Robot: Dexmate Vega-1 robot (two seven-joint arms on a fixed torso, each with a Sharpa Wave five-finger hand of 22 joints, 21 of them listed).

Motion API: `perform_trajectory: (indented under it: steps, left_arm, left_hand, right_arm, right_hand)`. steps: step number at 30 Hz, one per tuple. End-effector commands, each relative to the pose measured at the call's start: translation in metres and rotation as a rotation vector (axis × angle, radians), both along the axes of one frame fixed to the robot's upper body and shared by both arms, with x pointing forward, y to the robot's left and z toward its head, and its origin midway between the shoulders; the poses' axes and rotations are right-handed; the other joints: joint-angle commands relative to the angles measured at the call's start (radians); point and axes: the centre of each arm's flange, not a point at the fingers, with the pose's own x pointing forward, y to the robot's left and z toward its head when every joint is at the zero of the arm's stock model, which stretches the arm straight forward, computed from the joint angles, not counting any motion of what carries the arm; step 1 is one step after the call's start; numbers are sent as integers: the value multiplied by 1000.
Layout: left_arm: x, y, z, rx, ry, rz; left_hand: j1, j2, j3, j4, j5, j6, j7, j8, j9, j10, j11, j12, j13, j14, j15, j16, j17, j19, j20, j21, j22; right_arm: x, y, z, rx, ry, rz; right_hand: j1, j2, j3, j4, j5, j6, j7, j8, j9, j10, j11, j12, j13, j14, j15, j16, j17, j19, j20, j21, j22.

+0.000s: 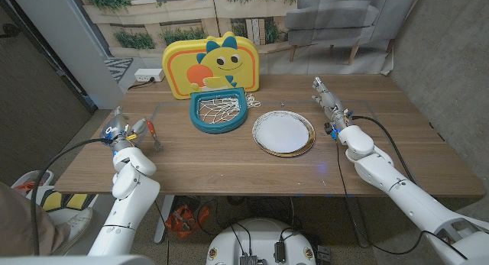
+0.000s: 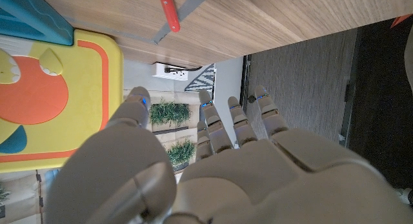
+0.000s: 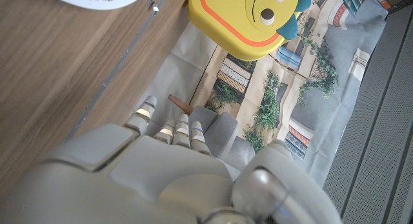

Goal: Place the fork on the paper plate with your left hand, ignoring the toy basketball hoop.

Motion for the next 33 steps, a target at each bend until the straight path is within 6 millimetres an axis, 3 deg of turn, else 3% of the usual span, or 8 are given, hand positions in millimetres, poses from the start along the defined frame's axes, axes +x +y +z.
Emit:
perform_trajectory:
  steps: [1,33]
  left_arm:
    - [1,-2,1,7,13,17]
    - [16,3,1,22,30,20]
  left_hand:
    - [-3,5,-5,-1,4,5,6,-6,3,5,2,-4,2,6,9,-2,3,5,8,-2,1]
    - [-2,13,-21,1,5,11,11,-8,3,13,-3,-14,6,7,12,-7,3,7,9,-3,2]
  right_arm:
    - [1,1,0,-6,1,1]
    - [0,7,2,-20,2,-3]
  right_hand:
    - [7,3,3,-3,-3,9,-1,-1,5,7,-2,0,3,3,-1,-1,2,8,-5,3,5]
    - [7,4,1,-6,-4,9,-1,-2,5,8,-3,0,3,3,-1,-2,3,9,-5,3,5]
